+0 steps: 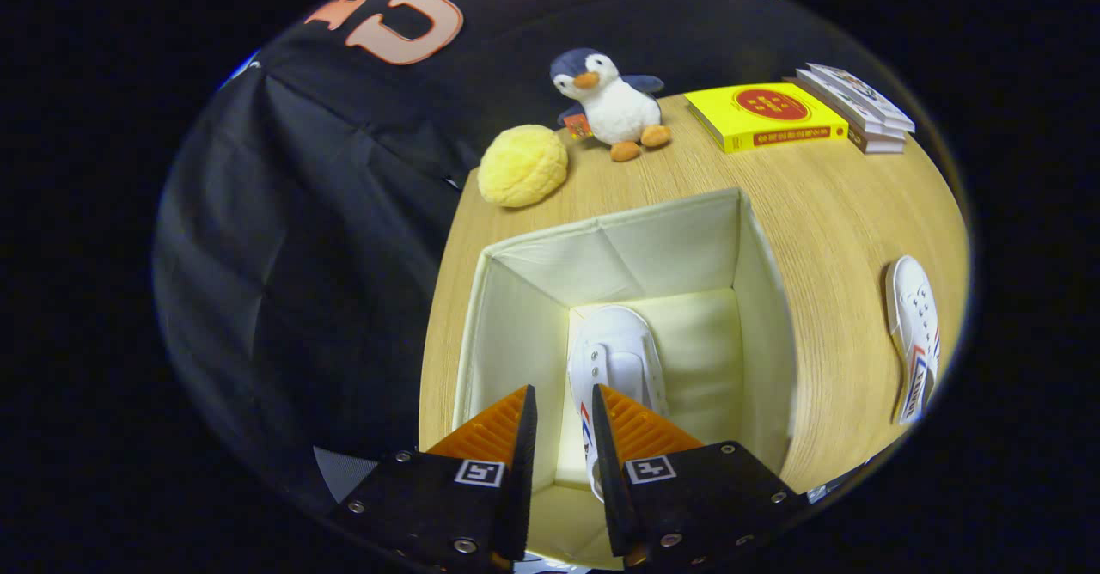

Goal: Open the storage box then place both shoes into the box .Put the left shoe in first, then the right shoe, with the right side of both shoes facing outward in a uniform manner.

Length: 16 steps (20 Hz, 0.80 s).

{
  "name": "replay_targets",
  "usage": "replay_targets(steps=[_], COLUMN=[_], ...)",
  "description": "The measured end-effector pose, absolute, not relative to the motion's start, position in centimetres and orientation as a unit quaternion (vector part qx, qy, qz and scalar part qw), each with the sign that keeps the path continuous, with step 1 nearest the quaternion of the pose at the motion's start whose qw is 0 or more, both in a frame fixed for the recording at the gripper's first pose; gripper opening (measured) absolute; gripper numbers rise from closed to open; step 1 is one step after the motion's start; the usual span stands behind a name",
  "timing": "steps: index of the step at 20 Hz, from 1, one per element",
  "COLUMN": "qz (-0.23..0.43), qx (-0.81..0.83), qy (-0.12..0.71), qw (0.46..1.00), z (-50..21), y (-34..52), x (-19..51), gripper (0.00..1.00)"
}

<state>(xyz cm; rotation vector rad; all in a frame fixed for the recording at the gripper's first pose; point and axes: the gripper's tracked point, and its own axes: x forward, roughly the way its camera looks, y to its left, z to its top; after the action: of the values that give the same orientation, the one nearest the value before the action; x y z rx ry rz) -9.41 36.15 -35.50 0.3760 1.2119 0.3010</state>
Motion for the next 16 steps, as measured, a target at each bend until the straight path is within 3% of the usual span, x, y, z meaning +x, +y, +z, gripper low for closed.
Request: replay_targets(steps=[4,9,16], qz=[0.174,0.137,0.020], qx=[0.138,0.069,0.043], qy=[0.503,0.459,0.537], qw=[0.836,0.875,0.842], z=[-31.7,-31.7,-40.3], y=[29.8,17.8,1.3], x=[-9.8,-10.5,-16.1], gripper=[0.62,0.88,0.88])
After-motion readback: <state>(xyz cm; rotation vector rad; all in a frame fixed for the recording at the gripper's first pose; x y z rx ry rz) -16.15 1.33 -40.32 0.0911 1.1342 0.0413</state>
